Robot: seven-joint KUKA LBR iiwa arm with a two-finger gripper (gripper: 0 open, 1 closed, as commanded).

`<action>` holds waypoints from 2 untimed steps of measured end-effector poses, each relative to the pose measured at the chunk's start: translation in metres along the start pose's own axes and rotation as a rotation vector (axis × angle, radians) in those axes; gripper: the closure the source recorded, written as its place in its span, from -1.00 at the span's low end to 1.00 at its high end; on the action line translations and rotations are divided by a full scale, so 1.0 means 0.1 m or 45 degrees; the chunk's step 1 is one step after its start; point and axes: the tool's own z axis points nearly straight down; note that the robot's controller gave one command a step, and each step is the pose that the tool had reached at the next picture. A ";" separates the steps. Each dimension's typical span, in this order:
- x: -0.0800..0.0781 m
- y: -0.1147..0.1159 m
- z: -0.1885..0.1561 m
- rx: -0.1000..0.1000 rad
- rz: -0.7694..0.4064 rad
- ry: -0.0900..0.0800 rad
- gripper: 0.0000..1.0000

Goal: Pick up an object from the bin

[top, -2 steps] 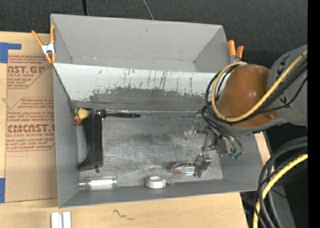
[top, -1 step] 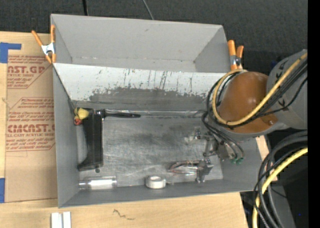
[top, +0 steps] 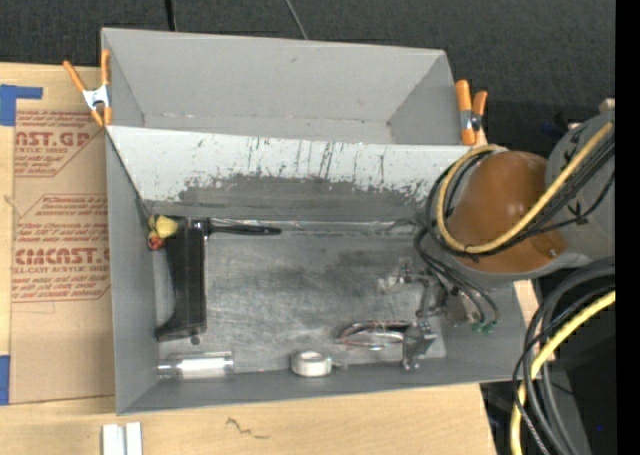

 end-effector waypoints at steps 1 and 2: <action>-0.06 -0.07 0.43 0.001 0.066 -0.020 -1.00; -0.03 0.02 0.41 0.002 -0.071 -0.012 1.00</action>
Offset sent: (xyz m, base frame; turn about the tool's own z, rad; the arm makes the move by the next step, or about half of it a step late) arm 0.0004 0.0020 -0.0434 -0.0561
